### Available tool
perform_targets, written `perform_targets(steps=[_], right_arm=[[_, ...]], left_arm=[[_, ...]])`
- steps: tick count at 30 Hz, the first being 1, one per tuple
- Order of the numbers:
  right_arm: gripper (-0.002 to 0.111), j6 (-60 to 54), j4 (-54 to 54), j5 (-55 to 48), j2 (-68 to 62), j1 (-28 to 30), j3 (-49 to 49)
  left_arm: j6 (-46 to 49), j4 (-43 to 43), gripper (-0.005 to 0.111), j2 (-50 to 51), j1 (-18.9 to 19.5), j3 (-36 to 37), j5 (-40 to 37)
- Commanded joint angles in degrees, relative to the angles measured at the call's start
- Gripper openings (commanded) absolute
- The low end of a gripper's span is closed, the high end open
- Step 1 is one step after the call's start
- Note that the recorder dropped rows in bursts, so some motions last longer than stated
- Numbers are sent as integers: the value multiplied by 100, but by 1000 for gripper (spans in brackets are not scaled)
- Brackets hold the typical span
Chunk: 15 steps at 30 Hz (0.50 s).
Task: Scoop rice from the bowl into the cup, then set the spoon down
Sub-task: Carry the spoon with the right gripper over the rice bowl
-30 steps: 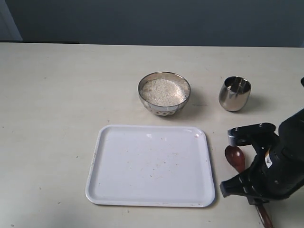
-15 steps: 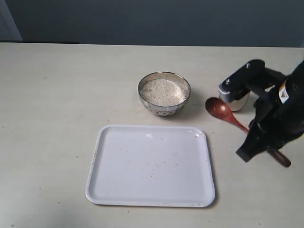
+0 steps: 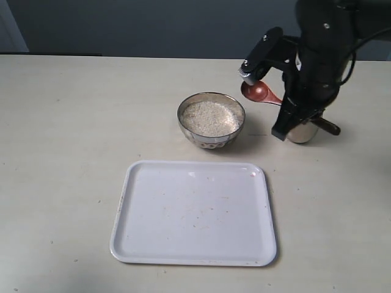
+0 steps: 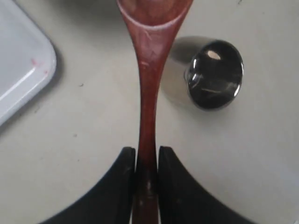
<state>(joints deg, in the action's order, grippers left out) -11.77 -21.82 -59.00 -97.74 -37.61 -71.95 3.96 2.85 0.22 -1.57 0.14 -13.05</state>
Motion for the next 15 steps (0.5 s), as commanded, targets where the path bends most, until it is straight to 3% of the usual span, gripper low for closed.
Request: perform_targets(steps=[1, 5, 9, 15], right_arm=[[-1, -51, -147, -66, -587, -11, -519], [-1, -31, -384, -78, -1034, -129, -945], [-1, -3, -1390, -154, -1423, -597, -1188], [-1, 174, -2001, -265, -1919, -1052, -1413]], left_arm=[[-13, -39, 0, -22, -36, -14, 72], [-13, -39, 0, -22, -36, -14, 72], [-13, -39, 0, -22, -36, -14, 72], [-13, -39, 0, -22, -36, -14, 72]])
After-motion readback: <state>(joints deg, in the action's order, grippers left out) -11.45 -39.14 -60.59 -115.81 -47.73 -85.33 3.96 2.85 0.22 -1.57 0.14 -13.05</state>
